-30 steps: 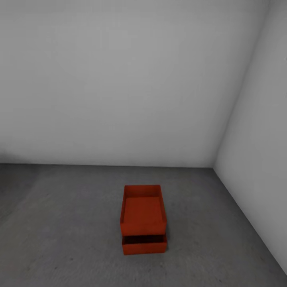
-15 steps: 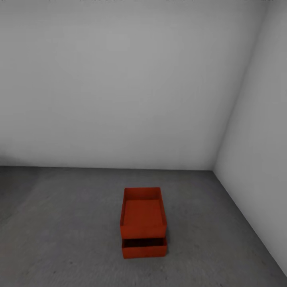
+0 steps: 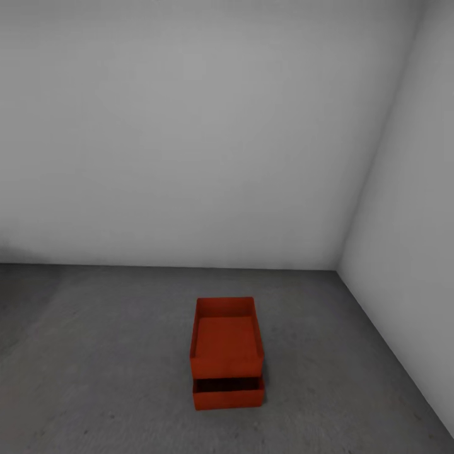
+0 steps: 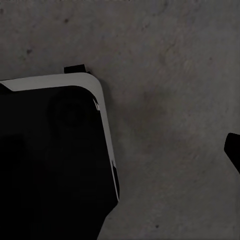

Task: Move the two storage containers from the living room to the garage. In the garage, place one container on the floor and stack the other container on top of it (either order is fine).

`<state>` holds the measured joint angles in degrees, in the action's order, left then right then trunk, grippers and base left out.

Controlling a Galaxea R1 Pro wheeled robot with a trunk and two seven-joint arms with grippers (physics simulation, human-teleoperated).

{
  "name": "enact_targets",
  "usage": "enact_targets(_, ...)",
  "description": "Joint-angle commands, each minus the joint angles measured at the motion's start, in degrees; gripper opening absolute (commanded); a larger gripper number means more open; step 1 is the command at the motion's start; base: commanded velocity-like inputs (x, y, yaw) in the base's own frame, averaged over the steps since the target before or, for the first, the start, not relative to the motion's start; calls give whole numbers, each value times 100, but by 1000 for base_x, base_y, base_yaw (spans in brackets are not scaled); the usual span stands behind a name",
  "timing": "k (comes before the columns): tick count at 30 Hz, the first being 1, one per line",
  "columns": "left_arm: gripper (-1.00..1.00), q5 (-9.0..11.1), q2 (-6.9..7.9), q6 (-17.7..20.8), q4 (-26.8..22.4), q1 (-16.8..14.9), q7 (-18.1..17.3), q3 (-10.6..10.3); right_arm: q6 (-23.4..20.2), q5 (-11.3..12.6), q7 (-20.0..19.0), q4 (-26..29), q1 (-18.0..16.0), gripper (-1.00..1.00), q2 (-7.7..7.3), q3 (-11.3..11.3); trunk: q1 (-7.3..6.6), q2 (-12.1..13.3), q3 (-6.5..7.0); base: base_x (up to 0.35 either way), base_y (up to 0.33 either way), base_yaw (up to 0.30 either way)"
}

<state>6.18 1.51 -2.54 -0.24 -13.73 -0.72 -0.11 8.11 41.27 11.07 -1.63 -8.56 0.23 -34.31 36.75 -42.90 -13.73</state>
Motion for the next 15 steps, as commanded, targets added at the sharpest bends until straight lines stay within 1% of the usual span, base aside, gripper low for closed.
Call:
enact_targets(1,100,58,3,-18,6,-4,-8,-6,24,36,0,-13,-6,100,3,-42,1,-6,-8,0,0,0)
enact_targets(3,100,58,5,-18,6,-5,-8,-6,18,23,-12,-13,-6,100,3,-46,1,-6,-8,0,0,0)
enact_targets(8,100,58,7,-18,6,-4,-8,-8,12,-79,-207,-13,-6,100,3,-49,1,-6,-8,0,0,0)
enact_targets(15,100,8,15,-18,1,-1,-8,-20,6,-106,-244,-4,-6,100,14,-69,1,-6,-8,0,0,0)
